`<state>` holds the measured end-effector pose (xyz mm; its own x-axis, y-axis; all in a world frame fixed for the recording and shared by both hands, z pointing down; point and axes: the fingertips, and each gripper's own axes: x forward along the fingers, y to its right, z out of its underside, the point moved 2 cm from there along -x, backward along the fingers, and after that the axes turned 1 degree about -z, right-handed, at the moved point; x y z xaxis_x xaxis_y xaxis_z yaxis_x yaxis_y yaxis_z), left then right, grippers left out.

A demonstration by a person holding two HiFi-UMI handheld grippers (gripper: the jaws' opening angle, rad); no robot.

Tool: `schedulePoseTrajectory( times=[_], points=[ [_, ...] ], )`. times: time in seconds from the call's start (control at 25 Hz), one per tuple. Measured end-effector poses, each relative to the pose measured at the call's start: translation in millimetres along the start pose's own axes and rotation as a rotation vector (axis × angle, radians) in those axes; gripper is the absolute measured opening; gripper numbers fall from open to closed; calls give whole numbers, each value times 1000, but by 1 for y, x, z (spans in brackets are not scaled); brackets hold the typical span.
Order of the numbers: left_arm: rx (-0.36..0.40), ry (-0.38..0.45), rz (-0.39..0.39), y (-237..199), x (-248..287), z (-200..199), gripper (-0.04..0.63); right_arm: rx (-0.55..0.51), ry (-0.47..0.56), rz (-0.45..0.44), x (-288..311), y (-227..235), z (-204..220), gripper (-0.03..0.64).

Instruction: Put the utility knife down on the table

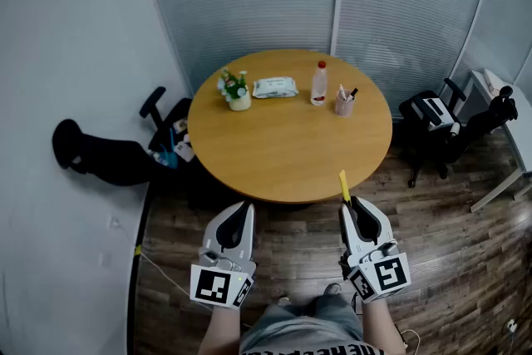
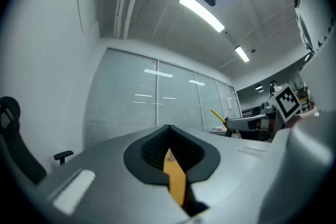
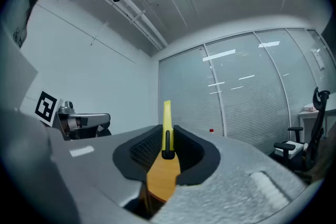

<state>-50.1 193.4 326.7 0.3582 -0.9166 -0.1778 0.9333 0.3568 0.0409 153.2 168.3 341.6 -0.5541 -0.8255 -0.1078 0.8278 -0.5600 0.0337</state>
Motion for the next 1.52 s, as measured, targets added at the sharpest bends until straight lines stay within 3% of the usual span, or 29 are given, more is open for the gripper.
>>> schedulePoseTrajectory(
  times=[1.08,1.52],
  points=[
    [-11,13,22,-28,-10,2,6,26,18,35,7,-19,2,67],
    [-8,19,2,-46,14,7,7,19,40,19,39,0,-1,67]
  ],
)
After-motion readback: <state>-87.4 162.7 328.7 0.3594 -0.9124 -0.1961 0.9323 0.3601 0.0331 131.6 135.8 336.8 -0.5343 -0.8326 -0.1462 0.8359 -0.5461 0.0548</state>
